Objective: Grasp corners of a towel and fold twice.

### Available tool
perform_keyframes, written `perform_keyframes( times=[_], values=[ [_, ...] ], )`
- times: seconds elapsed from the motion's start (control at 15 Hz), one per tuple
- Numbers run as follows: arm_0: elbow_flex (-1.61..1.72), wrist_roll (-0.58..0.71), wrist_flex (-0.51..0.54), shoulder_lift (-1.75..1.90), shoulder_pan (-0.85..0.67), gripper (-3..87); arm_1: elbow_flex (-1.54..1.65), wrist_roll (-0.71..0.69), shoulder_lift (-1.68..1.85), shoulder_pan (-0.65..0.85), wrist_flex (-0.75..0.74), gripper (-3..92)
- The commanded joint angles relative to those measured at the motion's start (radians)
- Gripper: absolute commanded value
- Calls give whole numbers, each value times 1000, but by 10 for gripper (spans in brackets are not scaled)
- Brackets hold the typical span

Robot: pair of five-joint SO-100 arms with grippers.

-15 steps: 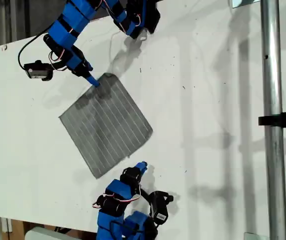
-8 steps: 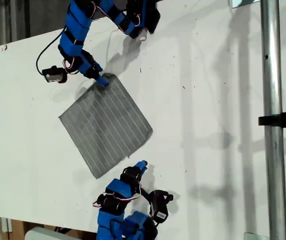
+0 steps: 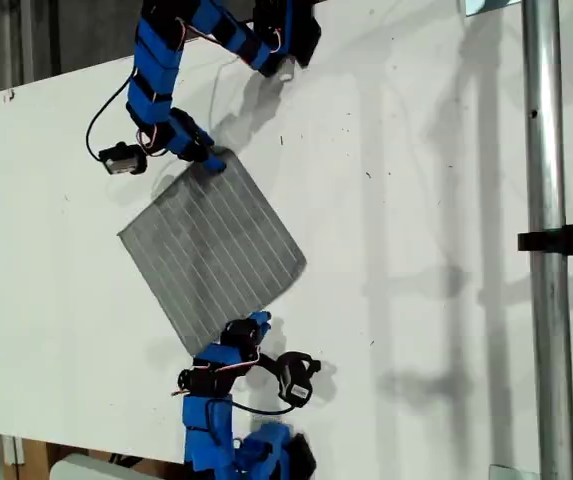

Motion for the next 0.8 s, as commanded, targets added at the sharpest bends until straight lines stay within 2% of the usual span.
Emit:
perform_keyframes(
  times=[0.0,0.13,0.27,0.4,0.47,0.6,0.73],
  values=[
    [-80,32,-14,-6,-57,75,-41,-20,0,-9,-3,29],
    [-126,64,-6,-46,-84,80,-41,-26,-2,-18,-8,-2],
    [-235,107,38,-140,-83,149,-46,-37,-9,-29,-11,-2],
    [-383,158,101,-264,-52,198,-46,-38,-12,-26,-11,-2],
    [-477,181,138,-331,-32,266,-51,-38,-20,-29,-11,-2],
    [-712,227,250,-486,2,339,-58,-40,-29,-31,-9,-2],
    [-888,276,298,-581,29,362,-58,-40,-32,-32,-8,-2]
  ],
)
